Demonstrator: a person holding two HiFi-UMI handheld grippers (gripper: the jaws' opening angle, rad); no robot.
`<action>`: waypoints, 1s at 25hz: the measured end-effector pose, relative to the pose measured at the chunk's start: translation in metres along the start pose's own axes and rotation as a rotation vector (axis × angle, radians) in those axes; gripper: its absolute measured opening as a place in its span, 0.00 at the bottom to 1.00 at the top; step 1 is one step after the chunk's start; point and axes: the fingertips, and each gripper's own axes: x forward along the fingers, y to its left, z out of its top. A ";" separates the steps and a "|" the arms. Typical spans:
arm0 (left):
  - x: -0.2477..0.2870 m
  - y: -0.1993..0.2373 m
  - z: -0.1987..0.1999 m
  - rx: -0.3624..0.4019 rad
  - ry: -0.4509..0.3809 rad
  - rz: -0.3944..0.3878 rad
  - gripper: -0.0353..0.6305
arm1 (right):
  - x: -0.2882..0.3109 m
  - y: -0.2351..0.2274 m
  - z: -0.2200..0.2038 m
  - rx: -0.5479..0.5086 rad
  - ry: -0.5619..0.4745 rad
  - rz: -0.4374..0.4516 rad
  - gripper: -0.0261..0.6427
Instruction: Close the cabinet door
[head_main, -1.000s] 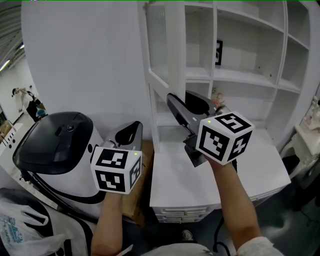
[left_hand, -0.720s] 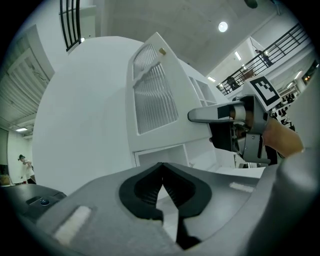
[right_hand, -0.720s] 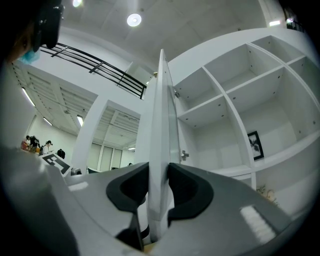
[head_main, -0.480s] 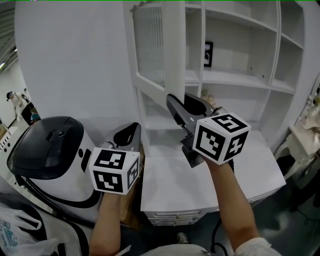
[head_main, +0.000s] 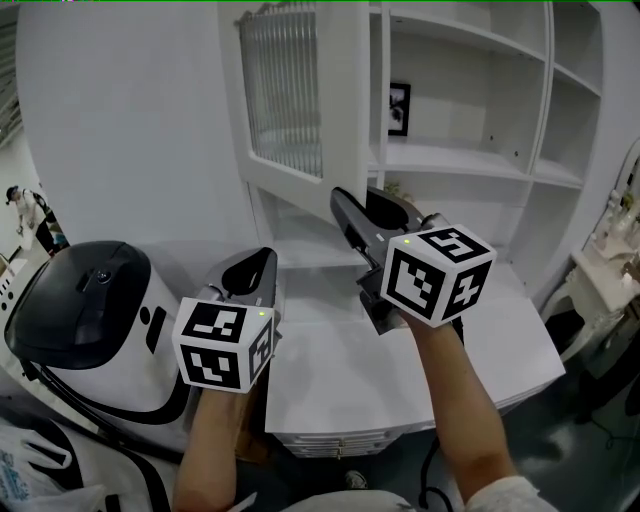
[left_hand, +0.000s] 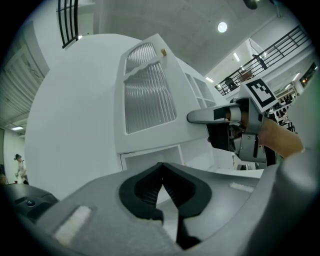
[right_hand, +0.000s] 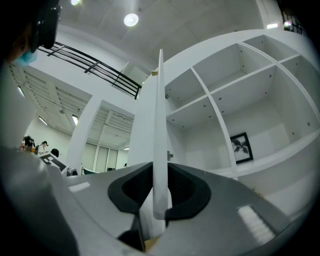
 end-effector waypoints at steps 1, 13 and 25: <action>0.003 -0.002 0.001 0.002 0.000 -0.001 0.05 | 0.000 -0.004 0.000 0.002 -0.001 0.000 0.15; 0.039 -0.013 0.013 -0.037 -0.016 -0.024 0.05 | 0.003 -0.046 0.001 0.022 -0.020 0.019 0.17; 0.068 -0.018 0.019 -0.058 -0.022 -0.029 0.05 | 0.011 -0.079 -0.001 0.014 -0.025 0.022 0.20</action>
